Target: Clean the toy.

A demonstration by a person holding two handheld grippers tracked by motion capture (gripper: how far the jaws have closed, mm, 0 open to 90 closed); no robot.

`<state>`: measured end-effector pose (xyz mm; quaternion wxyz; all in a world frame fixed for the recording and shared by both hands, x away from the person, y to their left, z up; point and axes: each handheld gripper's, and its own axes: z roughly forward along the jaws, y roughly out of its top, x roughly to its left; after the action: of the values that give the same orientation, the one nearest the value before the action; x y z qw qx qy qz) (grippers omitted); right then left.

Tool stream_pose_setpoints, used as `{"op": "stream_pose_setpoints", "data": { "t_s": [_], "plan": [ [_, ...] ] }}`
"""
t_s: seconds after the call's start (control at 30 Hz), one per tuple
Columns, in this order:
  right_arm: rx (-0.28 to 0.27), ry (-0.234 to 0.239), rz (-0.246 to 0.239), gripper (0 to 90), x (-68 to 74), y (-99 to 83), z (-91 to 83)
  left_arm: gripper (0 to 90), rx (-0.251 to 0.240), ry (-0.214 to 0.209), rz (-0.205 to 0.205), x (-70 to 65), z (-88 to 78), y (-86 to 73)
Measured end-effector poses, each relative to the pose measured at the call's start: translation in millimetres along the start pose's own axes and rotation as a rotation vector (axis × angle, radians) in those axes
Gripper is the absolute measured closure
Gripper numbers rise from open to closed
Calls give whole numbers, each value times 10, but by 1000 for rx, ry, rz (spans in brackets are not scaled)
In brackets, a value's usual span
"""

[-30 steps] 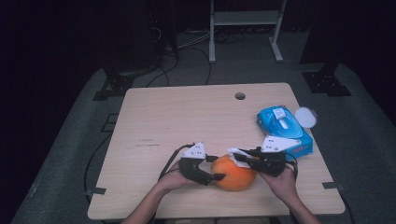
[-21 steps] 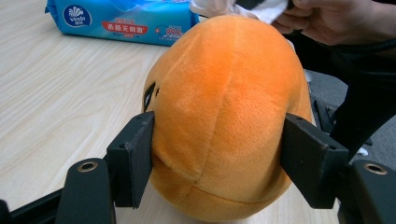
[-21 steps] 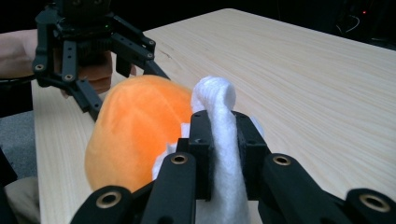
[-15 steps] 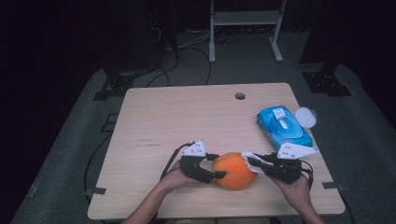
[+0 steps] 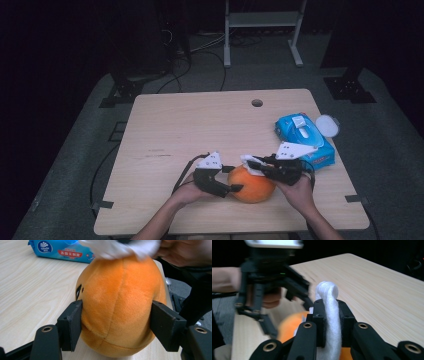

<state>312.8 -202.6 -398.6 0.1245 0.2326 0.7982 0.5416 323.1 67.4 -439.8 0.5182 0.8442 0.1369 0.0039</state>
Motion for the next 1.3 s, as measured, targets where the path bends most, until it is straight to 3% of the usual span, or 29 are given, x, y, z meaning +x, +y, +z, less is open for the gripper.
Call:
{"op": "stream_pose_setpoints", "data": {
  "t_s": [0.23, 0.43, 0.67, 0.77, 0.87, 1.0, 1.1, 1.27, 1.3],
  "plan": [
    [11, -73, 87, 788, -218, -269, -309, 309, -3, -4, -6, 7, 3, -6],
    [17, -87, 103, 787, -161, -369, -494, 310, -13, -4, -13, 13, 12, -2],
    [-6, -34, 35, 786, 61, -199, -386, 309, -24, -9, -22, 30, 21, -5],
    [18, -18, -7, 788, 132, -138, -226, 235, -27, -18, -5, 43, 15, -21],
    [7, -10, 23, 789, 62, -166, -226, 177, -92, -47, 3, 105, -8, -71],
    [-4, -31, 46, 789, -26, -204, -287, 130, -120, -62, 12, 171, 18, -95],
    [-2, -39, 61, 789, -78, -230, -333, 114, -125, -88, -13, 234, 57, -119],
    [-11, -38, 79, 789, -123, -254, -352, 115, -100, -129, -12, 211, 155, -142],
    [-11, -33, 85, 789, -115, -249, -339, 115, -78, -140, 5, 169, 213, -143]
  ]
}}
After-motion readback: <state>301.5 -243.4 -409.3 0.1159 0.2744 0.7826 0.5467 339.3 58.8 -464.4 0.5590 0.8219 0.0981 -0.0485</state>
